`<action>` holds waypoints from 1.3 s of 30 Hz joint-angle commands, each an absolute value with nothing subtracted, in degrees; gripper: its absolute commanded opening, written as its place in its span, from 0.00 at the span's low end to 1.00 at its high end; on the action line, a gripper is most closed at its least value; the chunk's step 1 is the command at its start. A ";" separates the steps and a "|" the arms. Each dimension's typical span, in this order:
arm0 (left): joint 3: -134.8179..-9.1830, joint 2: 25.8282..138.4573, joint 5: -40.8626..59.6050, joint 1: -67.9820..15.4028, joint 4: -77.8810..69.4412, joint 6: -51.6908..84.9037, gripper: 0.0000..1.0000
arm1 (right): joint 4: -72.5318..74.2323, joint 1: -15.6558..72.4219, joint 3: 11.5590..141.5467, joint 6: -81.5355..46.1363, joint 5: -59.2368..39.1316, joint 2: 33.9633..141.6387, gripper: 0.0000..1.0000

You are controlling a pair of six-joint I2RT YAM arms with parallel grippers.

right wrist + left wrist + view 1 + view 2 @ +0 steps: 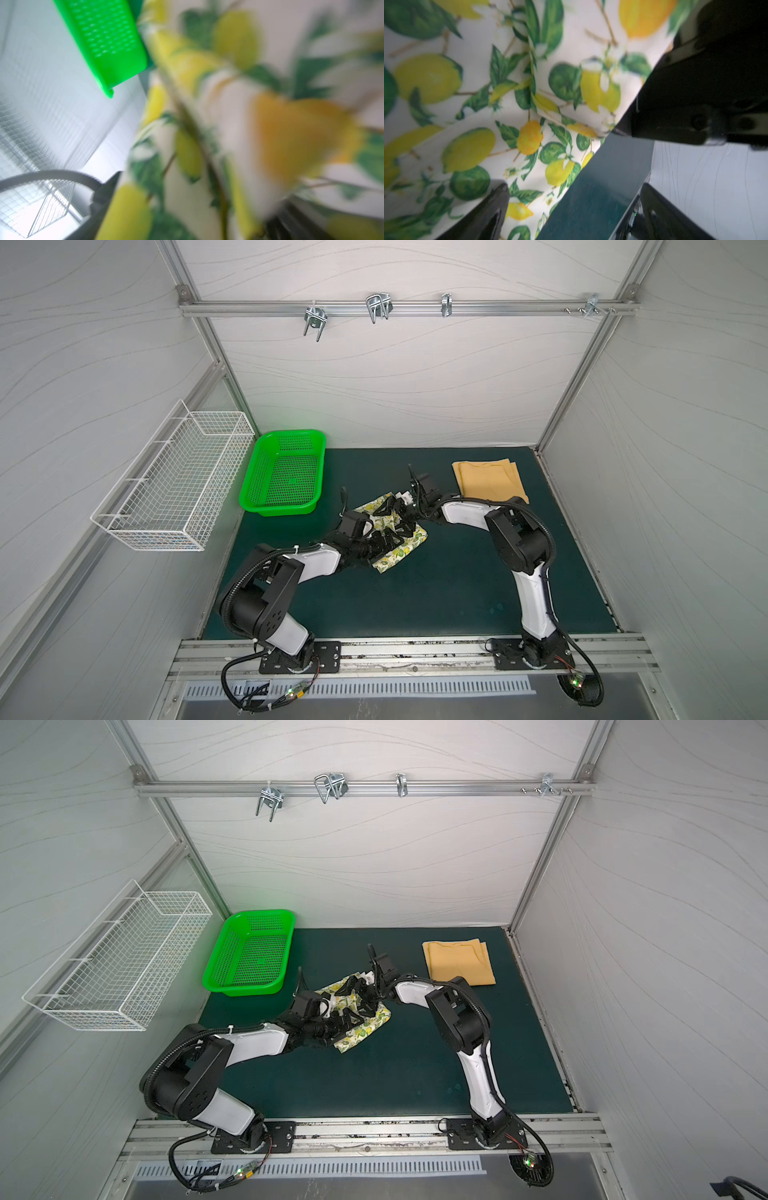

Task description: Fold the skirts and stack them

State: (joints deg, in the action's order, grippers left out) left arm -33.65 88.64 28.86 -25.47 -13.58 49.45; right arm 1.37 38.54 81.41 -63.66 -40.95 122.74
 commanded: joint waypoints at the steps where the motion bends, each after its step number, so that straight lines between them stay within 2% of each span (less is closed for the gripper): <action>1: -32.44 89.76 26.50 -25.17 -10.14 48.52 0.99 | 2.63 39.53 81.80 -66.87 -41.21 123.58 0.99; 18: -31.82 87.18 25.59 -24.74 -8.11 47.65 0.99 | 0.21 40.21 93.72 -69.92 -42.10 122.27 0.99; 27: -31.46 86.66 25.73 -23.73 -7.13 47.01 0.99 | -17.19 36.48 101.91 -55.40 -38.25 123.32 0.99; 39: -32.12 88.32 25.63 -23.47 -6.63 46.96 0.99 | -21.74 33.38 103.82 -48.63 -37.44 129.96 0.99</action>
